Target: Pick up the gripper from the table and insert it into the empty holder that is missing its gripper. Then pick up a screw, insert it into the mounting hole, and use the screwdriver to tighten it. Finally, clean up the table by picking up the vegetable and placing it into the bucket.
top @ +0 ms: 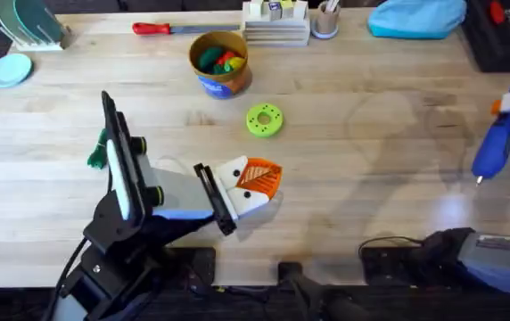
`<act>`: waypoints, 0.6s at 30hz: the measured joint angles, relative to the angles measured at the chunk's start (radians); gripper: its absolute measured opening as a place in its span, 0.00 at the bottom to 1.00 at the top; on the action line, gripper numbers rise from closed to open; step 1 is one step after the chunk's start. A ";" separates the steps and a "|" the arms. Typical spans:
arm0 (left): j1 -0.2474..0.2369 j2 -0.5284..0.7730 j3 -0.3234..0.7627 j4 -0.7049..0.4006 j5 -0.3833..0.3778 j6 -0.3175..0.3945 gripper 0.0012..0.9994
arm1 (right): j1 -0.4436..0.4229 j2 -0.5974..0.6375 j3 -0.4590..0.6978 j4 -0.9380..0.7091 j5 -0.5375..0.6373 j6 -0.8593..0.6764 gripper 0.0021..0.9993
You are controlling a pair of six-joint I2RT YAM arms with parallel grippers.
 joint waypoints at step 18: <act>0.000 0.000 0.000 0.000 0.000 0.000 0.00 | 0.061 -0.657 -0.162 0.081 -0.416 0.213 0.02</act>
